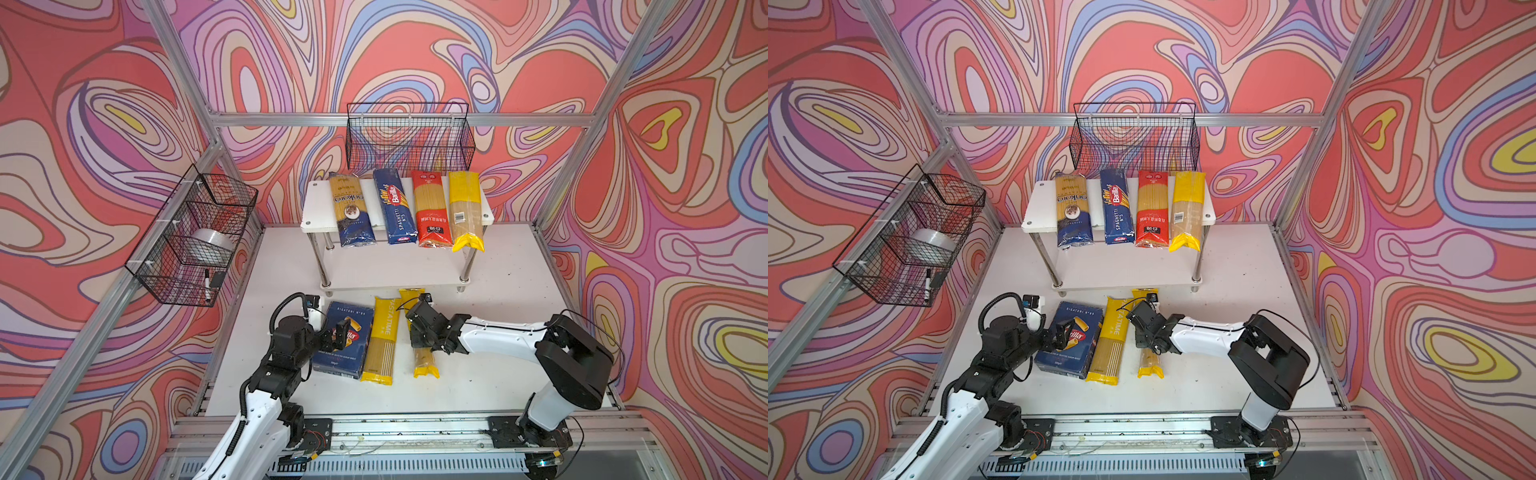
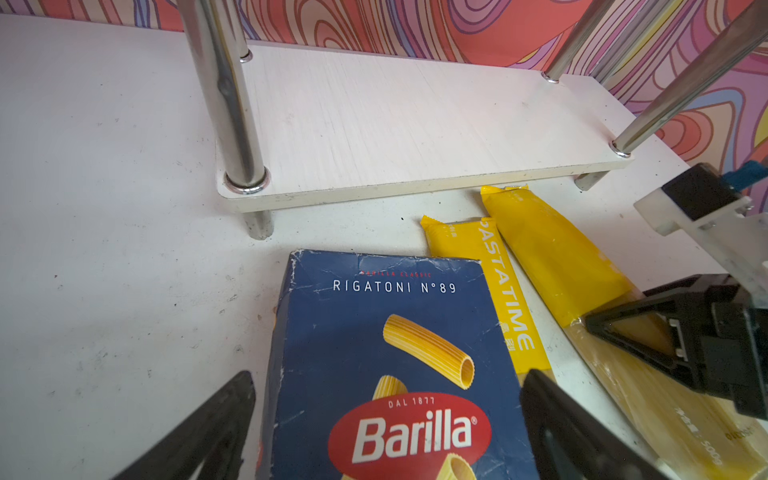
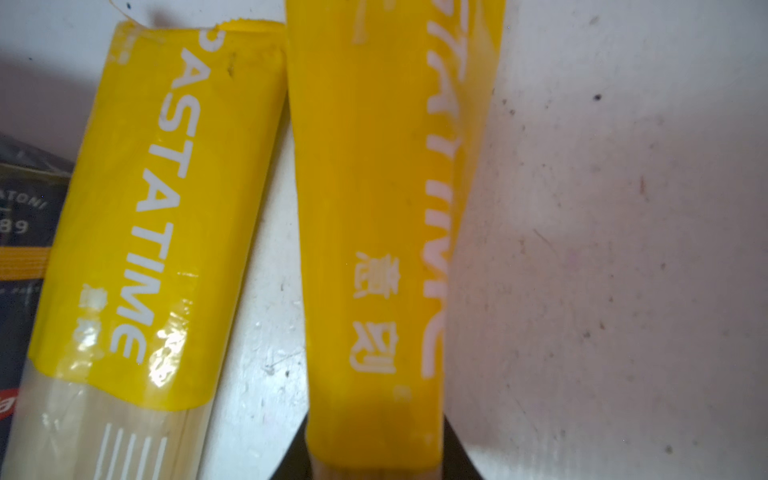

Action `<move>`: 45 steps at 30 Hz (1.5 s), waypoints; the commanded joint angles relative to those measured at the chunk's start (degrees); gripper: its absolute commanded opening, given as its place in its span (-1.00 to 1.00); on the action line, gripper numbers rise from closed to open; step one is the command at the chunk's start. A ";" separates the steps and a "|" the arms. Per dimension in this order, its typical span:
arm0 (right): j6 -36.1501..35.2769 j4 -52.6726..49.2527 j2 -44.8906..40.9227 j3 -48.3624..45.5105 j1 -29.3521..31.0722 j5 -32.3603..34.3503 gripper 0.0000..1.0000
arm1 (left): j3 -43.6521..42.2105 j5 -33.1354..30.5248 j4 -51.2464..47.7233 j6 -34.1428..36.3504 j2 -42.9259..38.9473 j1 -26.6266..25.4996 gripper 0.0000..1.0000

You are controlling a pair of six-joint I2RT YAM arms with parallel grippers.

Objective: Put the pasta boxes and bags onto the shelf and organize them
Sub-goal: 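Lift the Pastatime bag upright with the right gripper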

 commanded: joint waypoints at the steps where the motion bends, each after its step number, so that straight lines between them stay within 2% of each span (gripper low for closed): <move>1: 0.12 4.72 -3.97 -0.51 0.24 -1.36 -0.74 | 1.22 -0.04 -0.70 0.39 -0.04 -0.09 1.00; 11: 0.56 4.33 -10.91 -2.73 0.23 -0.73 -0.90 | 1.17 0.03 -0.70 0.39 -0.04 -0.10 1.00; 28: 0.28 0.19 -20.13 -4.24 0.25 3.62 -0.90 | 1.15 0.17 -0.72 0.48 -0.04 -0.12 1.00; 35: -1.84 -2.92 -20.57 -0.22 -0.53 6.18 -0.90 | 1.14 0.10 -0.74 0.39 -0.04 -0.06 1.00; 45: -6.37 -4.05 -16.96 4.89 -5.60 4.15 -0.90 | 1.20 0.35 -0.67 0.54 -0.04 -0.10 1.00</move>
